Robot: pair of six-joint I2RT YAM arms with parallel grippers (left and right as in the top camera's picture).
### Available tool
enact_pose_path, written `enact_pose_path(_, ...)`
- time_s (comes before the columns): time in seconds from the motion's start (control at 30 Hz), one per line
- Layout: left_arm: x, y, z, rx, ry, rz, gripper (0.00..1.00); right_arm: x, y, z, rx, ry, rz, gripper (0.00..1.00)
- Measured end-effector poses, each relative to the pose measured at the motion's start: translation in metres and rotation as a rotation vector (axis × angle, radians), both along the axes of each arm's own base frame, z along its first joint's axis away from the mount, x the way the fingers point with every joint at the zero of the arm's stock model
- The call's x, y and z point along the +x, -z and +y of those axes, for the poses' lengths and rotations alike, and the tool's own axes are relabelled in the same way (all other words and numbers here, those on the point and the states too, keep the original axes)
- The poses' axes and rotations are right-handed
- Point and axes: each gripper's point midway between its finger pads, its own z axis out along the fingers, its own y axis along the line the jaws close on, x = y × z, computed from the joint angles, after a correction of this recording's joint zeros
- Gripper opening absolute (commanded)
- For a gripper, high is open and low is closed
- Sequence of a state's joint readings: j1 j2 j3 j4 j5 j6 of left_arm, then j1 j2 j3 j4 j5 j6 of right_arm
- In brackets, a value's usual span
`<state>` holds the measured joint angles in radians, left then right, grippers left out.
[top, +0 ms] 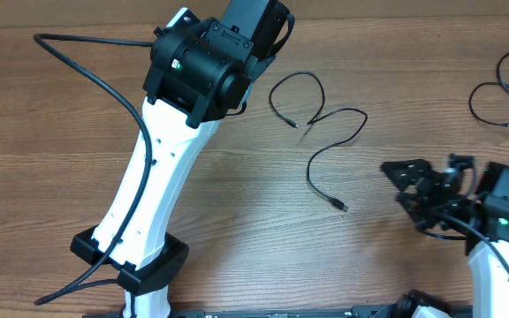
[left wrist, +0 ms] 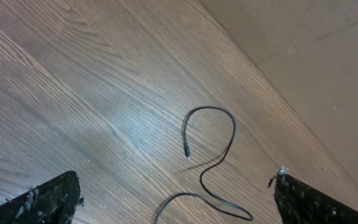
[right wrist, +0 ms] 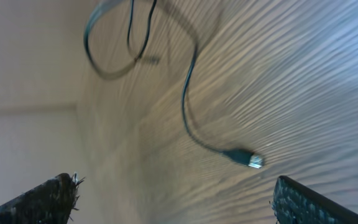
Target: Untangle cables
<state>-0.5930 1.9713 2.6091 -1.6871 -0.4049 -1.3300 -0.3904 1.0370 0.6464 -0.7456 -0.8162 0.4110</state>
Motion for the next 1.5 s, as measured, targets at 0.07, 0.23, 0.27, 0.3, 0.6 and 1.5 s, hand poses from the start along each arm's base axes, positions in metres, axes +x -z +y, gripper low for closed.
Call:
enact_pose_path(0.07, 0.000, 0.000, 0.000, 0.000, 0.000, 0.000, 1.00, -0.001, 0.002, 0.015, 0.013, -0.050, -0.003, 1.00)
enact_pose_path(0.23, 0.000, 0.000, 0.000, 0.000, 0.000, 0.000, 1.00, -0.005, -0.001, 0.051, 0.030, -0.179, -0.014, 1.00)
enact_pose_path(0.27, 0.000, 0.000, 0.000, 0.000, 0.000, 0.000, 0.99, -0.006, -0.002, 0.057, 0.029, -0.205, -0.018, 1.00)
enact_pose_path(0.3, 0.000, 0.000, 0.000, 0.000, 0.000, 0.000, 0.99, -0.007, -0.002, 0.063, 0.028, -0.227, -0.021, 1.00)
enact_pose_path(0.6, 0.000, 0.000, 0.000, 0.000, 0.000, 0.000, 0.99, -0.017, 0.003, 0.088, -0.013, -0.325, -0.013, 1.00)
enact_pose_path(1.5, 0.000, 0.000, 0.000, 0.000, 0.000, 0.000, 1.00, -0.008, 0.018, 0.068, -0.150, -0.244, 0.010, 1.00)
